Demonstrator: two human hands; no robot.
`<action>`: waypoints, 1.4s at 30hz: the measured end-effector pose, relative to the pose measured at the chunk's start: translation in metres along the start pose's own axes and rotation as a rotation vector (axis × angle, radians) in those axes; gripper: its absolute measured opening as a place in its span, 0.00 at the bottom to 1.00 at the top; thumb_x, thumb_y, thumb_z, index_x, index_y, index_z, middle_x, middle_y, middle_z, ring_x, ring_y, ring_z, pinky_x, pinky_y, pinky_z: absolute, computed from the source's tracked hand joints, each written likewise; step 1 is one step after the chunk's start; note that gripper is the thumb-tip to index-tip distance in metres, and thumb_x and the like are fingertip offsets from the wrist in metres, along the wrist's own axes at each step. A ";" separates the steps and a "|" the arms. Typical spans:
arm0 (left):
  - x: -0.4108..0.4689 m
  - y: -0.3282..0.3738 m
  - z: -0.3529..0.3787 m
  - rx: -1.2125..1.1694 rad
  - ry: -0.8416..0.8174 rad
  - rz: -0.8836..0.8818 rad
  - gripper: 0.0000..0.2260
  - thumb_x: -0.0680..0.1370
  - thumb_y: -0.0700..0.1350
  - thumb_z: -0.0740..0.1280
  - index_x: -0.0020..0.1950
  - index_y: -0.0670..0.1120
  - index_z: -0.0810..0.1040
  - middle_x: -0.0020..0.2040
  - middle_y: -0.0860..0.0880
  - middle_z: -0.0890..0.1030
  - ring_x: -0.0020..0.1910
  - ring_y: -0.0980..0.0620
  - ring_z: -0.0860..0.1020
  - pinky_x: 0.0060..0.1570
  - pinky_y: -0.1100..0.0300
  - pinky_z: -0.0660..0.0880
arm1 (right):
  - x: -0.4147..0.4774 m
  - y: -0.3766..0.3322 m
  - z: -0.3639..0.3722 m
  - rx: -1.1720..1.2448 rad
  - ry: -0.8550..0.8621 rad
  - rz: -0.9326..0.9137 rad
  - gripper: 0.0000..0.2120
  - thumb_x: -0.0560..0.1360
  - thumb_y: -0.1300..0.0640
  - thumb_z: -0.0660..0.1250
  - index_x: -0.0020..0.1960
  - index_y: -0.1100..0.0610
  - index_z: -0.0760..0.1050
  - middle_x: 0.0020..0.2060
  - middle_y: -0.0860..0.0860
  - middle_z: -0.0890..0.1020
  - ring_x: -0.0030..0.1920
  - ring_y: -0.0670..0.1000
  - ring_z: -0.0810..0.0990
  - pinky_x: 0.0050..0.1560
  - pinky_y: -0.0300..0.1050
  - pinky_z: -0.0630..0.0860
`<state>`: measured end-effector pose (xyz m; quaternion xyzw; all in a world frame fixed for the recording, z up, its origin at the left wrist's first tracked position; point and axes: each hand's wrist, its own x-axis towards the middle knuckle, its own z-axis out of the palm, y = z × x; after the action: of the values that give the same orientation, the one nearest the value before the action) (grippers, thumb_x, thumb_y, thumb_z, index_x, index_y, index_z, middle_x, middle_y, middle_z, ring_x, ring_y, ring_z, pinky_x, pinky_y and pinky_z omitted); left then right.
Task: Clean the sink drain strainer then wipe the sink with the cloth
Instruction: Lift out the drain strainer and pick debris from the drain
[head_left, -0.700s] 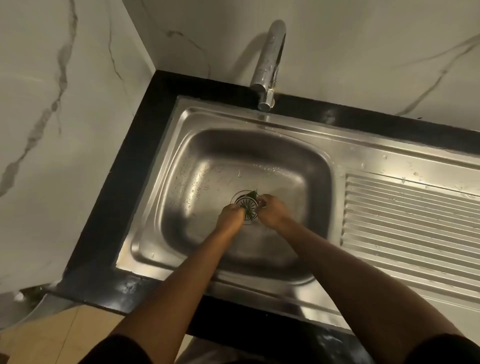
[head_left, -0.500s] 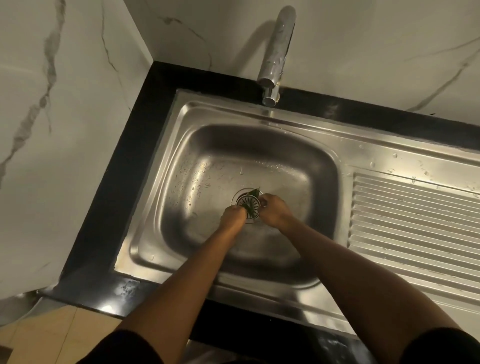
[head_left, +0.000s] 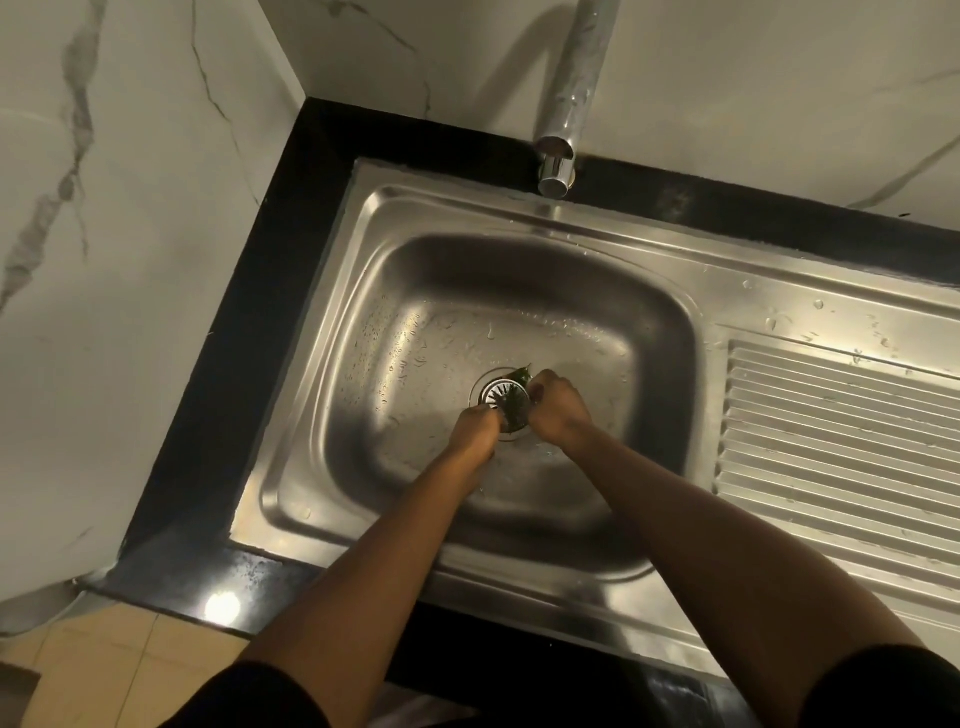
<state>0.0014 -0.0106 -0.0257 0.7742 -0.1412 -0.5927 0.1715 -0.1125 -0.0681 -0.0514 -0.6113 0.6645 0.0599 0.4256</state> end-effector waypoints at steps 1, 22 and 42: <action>-0.001 0.000 0.000 -0.004 -0.004 -0.002 0.15 0.83 0.39 0.58 0.65 0.37 0.80 0.61 0.38 0.82 0.60 0.40 0.79 0.59 0.46 0.78 | -0.001 0.001 0.000 0.001 -0.002 -0.006 0.09 0.77 0.63 0.69 0.56 0.55 0.76 0.52 0.53 0.80 0.48 0.53 0.77 0.43 0.41 0.71; -0.044 0.012 -0.023 -0.143 0.042 0.212 0.23 0.83 0.41 0.61 0.79 0.46 0.69 0.74 0.42 0.75 0.72 0.42 0.74 0.73 0.43 0.71 | -0.076 -0.010 -0.062 -0.229 0.346 -0.387 0.09 0.80 0.58 0.64 0.46 0.53 0.64 0.39 0.50 0.74 0.34 0.54 0.75 0.31 0.45 0.64; -0.094 0.079 -0.026 -0.295 -0.065 0.554 0.08 0.80 0.39 0.71 0.58 0.39 0.84 0.46 0.40 0.88 0.39 0.45 0.87 0.42 0.56 0.85 | -0.117 -0.009 -0.120 1.114 0.169 -0.100 0.07 0.78 0.63 0.74 0.53 0.62 0.78 0.44 0.60 0.88 0.44 0.61 0.89 0.45 0.51 0.85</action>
<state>0.0008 -0.0401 0.0964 0.6536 -0.2645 -0.5620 0.4324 -0.1764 -0.0532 0.1029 -0.3276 0.5977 -0.3692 0.6318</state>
